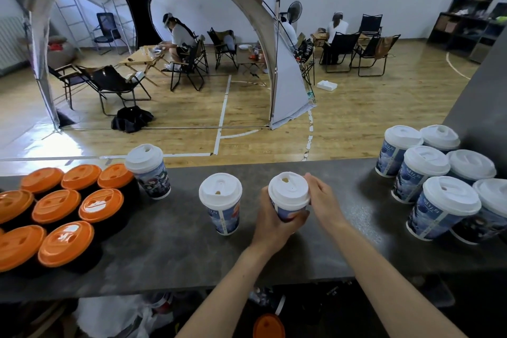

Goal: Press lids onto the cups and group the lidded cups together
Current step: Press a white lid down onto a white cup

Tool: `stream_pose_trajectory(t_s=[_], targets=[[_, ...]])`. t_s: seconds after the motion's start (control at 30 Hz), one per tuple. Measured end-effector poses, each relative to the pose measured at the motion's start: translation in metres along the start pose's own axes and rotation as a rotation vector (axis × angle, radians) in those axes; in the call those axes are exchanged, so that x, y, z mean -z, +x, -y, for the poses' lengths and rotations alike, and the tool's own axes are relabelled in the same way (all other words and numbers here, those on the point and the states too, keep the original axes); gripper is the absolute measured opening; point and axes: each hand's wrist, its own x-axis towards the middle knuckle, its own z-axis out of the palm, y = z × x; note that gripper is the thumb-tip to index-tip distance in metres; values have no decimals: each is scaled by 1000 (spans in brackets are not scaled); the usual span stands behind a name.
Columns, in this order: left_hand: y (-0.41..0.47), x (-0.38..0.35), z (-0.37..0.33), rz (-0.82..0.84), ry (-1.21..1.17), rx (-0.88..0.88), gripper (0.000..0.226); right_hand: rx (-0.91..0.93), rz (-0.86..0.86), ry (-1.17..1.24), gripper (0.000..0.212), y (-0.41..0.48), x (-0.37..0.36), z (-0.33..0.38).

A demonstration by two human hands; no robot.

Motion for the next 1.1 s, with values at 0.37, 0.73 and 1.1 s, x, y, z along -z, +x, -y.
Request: stream_pose_trajectory(t_s=[0.37, 0.73, 1.1], targets=[[-78, 17, 7, -190, 143, -181, 78, 175, 32, -181, 65, -13, 9, -5], [-28, 140, -48, -440, 520, -331, 71, 182, 106, -181, 69, -14, 10, 4], [-21, 132, -30, -217, 314, -105, 55, 226, 72, -282, 47, -22, 8, 2]])
